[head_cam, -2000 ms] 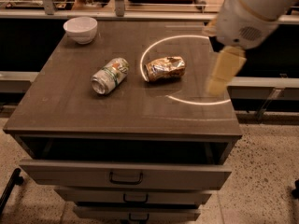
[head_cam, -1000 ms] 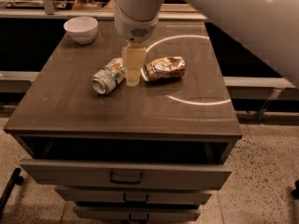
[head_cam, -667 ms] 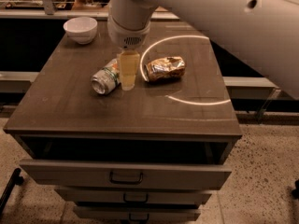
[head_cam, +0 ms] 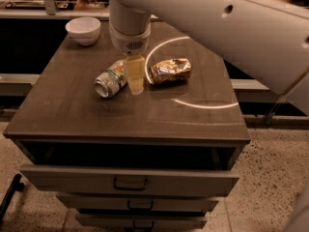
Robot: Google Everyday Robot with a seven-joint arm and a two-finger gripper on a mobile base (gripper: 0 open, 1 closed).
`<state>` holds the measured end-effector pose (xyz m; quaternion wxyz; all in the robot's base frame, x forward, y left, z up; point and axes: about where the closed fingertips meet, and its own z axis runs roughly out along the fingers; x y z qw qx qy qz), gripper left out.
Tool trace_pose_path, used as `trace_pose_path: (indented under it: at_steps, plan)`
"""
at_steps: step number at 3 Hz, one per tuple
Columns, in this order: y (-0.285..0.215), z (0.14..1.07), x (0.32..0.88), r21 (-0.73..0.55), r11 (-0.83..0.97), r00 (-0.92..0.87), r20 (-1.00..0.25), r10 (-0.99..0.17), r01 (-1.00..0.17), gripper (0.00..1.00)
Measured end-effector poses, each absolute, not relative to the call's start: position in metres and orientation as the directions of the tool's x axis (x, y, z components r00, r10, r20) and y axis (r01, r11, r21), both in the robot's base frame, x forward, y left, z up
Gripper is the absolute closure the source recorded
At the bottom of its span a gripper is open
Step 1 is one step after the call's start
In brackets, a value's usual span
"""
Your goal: Place 7up can into white bowl
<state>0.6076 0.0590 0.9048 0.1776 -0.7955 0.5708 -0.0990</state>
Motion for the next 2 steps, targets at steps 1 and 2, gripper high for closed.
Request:
trace_pose_path:
  at_steps: [1,2]
  plan:
    - [0.065,0.887,0.626,-0.361,-0.368,0.377,0.048,-0.925,-0.857,0.0]
    - [0.067,0.873,0.637,-0.345,-0.406,0.396,0.104,-0.912,-0.846,0.13]
